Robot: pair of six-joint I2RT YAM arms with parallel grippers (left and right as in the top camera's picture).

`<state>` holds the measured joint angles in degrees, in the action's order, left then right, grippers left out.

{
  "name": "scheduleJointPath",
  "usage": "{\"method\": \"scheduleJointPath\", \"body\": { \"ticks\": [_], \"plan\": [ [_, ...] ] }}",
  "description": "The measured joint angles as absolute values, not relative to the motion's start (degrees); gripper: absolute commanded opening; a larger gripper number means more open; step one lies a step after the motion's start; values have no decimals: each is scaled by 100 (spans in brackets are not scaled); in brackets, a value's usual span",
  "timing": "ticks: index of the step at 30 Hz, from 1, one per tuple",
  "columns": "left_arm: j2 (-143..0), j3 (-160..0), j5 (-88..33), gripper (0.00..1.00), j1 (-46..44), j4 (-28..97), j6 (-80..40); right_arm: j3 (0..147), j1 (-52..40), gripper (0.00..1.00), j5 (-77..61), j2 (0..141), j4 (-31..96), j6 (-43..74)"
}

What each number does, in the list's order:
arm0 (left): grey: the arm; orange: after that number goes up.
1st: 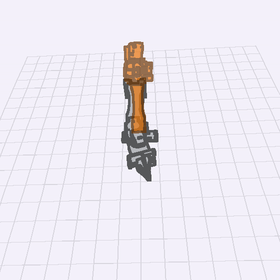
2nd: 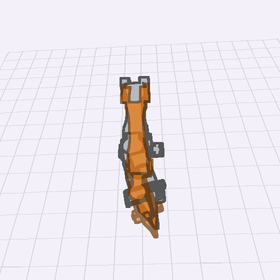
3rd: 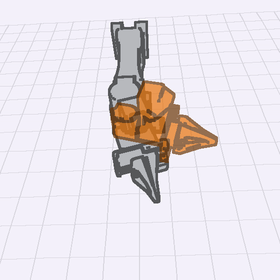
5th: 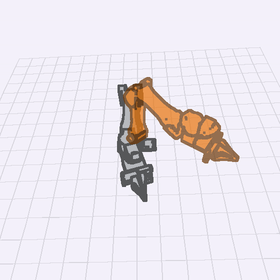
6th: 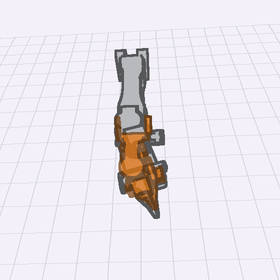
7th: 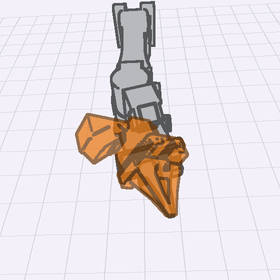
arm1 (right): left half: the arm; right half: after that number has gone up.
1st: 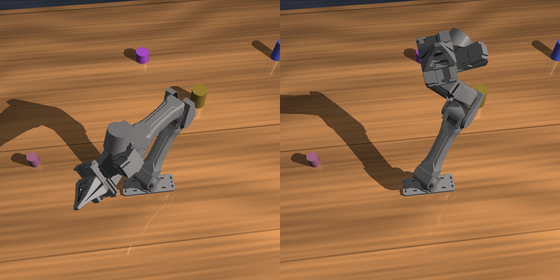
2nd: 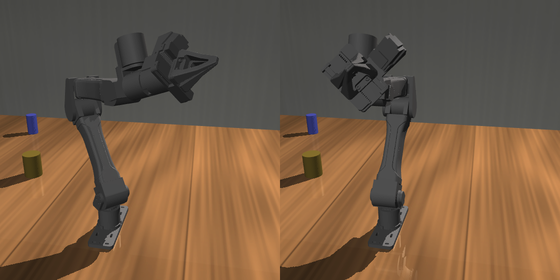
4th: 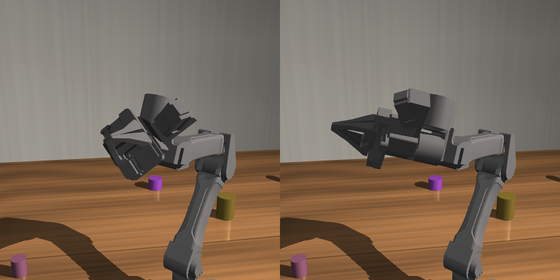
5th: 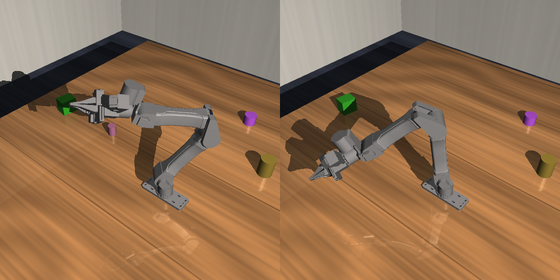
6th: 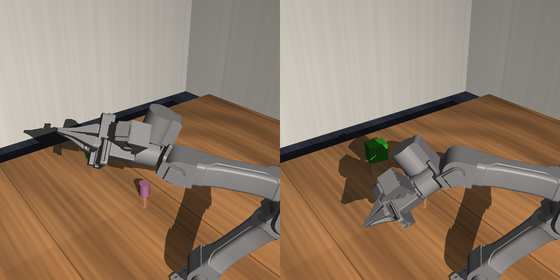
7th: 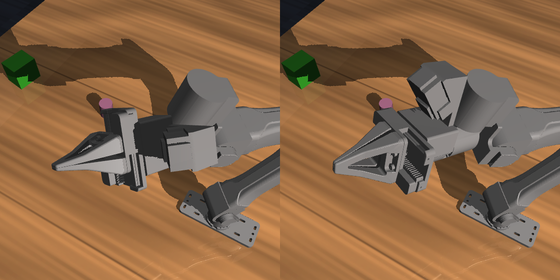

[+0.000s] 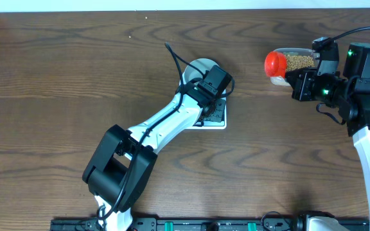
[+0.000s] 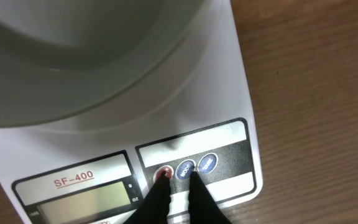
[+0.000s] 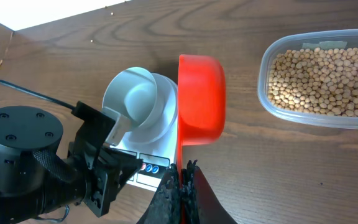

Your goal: Scoop item into bowl and weigh 50g on scale

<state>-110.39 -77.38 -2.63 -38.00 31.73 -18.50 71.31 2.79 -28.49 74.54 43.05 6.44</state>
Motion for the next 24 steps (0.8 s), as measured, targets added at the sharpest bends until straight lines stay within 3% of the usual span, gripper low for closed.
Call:
{"method": "scheduleJointPath", "body": {
  "ticks": [2,4,18,24],
  "plan": [
    [-11039,-7736,-259,45,-3800,3175,-1837,7131,279,1,-2847,7454,4303,644],
    [-11039,-7736,-259,48,-3800,3179,-1846,7131,279,1,-2849,7454,4303,642],
    [-11008,-7736,-266,48,-3800,3516,-1702,7131,279,1,-2849,7454,4298,582],
    [-10366,-7717,-266,49,-3800,3603,-1559,7131,279,1,-2849,7454,4298,580]
  ]
}}
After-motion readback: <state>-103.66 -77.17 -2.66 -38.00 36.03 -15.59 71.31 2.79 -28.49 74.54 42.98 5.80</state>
